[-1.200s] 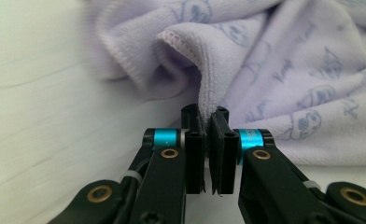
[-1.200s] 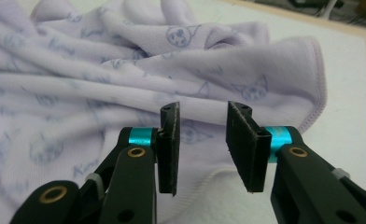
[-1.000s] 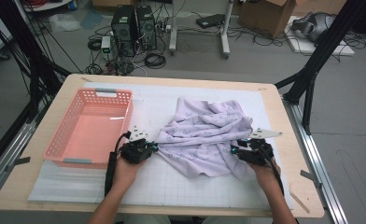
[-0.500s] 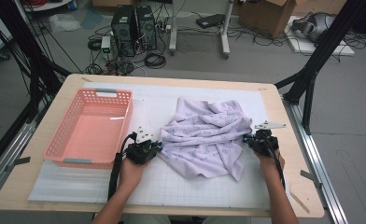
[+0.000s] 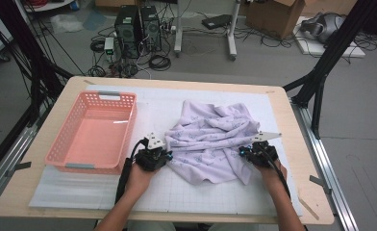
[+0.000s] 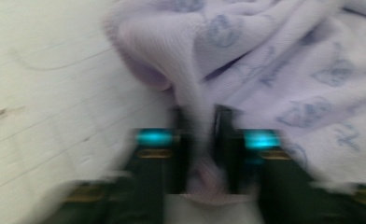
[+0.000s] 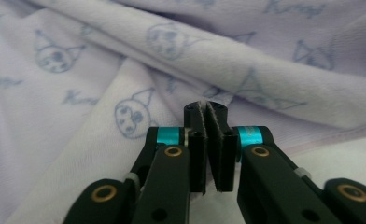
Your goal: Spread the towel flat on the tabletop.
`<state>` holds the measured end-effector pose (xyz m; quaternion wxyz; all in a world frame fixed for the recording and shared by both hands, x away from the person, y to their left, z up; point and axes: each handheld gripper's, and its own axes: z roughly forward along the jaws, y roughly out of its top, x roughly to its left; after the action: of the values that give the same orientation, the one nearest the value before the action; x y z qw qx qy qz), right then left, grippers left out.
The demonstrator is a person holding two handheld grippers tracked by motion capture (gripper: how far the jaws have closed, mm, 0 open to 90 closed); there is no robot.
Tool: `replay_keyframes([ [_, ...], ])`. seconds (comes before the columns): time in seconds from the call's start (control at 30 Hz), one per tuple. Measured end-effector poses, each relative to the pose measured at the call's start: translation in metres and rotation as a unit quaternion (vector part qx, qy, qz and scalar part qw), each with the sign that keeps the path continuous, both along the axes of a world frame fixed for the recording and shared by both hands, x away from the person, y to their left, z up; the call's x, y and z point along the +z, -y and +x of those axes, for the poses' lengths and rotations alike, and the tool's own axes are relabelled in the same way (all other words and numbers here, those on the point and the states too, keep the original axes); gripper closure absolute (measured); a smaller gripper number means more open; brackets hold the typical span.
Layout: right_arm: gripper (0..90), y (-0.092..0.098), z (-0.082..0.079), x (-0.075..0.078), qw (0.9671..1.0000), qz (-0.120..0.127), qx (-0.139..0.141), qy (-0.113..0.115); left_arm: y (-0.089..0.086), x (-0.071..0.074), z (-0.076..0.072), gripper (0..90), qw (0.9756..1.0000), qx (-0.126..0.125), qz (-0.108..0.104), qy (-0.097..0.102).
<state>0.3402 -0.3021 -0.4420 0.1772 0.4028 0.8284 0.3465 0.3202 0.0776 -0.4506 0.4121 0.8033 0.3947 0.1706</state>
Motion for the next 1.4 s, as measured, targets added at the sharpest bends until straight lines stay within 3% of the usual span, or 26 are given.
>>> replay_keyframes([
  [0.13,87.8,0.020,0.014,0.002,0.9976,0.007,-0.059,0.037,0.001,0.000,0.003,83.9,0.9998,0.018,0.001,0.008],
  [0.2,88.0,0.027,0.021,0.002,0.9957,-0.003,-0.074,0.055,0.003,0.001,0.005,83.7,0.9996,0.021,-0.009,0.014],
  [0.27,87.9,0.030,0.028,0.002,0.9945,-0.006,-0.078,0.069,0.009,0.001,0.007,81.8,0.9995,0.025,-0.004,0.019],
  [0.3,86.6,0.032,0.030,0.002,0.9930,-0.002,-0.085,0.081,0.010,0.001,0.007,78.2,0.9996,0.023,-0.003,0.017],
  [0.4,69.9,0.039,0.028,0.003,0.9888,0.020,-0.122,0.084,0.008,0.002,0.006,56.0,0.9998,0.011,-0.013,0.003],
  [0.53,67.1,0.052,0.009,0.018,0.9845,0.048,-0.132,0.106,0.002,0.004,-0.006,50.2,0.9996,0.002,-0.026,0.009],
  [0.7,64.0,0.055,-0.025,0.036,0.9836,0.084,-0.101,0.123,-0.014,0.004,-0.019,47.0,0.9991,0.000,-0.041,0.007],
  [0.8,63.7,0.040,-0.041,0.037,0.9889,0.085,-0.048,0.111,-0.020,0.004,-0.024,47.1,0.9988,-0.002,-0.049,0.009],
  [0.87,64.3,0.028,-0.045,0.032,0.9914,0.088,0.006,0.097,-0.022,0.003,-0.024,47.3,0.9984,-0.004,-0.056,0.007],
  [0.9,64.6,0.021,-0.043,0.026,0.9930,0.080,0.025,0.083,-0.021,0.003,-0.024,47.6,0.9981,-0.005,-0.061,0.008],
  [0.97,66.0,0.013,-0.039,0.018,0.9957,0.057,0.031,0.066,-0.020,0.004,-0.025,48.1,0.9976,-0.014,-0.067,0.015],
  [1.07,69.8,0.005,-0.031,0.007,0.9991,-0.006,0.022,0.036,-0.020,0.004,-0.027,49.2,0.9962,-0.027,-0.079,0.023],
  [1.1,71.0,0.004,-0.028,0.002,0.9987,-0.040,0.012,0.030,-0.020,0.004,-0.027,49.4,0.9961,-0.029,-0.081,0.023],
  [1.13,72.4,0.005,-0.027,0.000,0.9986,-0.046,0.007,0.025,-0.019,0.004,-0.027,49.5,0.9958,-0.031,-0.083,0.021],
  [1.17,74.7,0.008,-0.026,-0.001,0.9993,-0.030,-0.003,0.022,-0.018,0.003,-0.027,49.7,0.9958,-0.032,-0.083,0.021],
  [1.2,78.2,0.011,-0.025,0.000,0.9988,-0.037,-0.018,0.025,-0.018,0.003,-0.027,49.7,0.9960,-0.033,-0.081,0.022],
  [1.23,78.4,0.014,-0.026,0.000,0.9968,-0.064,-0.035,0.034,-0.017,0.003,-0.027,49.7,0.9959,-0.034,-0.081,0.020],
  [1.33,68.7,0.026,-0.026,-0.002,0.9939,-0.054,-0.086,0.043,-0.014,0.002,-0.030,49.6,0.9958,-0.040,-0.080,0.017],
  [1.4,68.5,0.032,-0.028,-0.002,0.9915,-0.051,-0.110,0.049,-0.013,0.002,-0.033,48.4,0.9957,-0.040,-0.083,0.012],
])
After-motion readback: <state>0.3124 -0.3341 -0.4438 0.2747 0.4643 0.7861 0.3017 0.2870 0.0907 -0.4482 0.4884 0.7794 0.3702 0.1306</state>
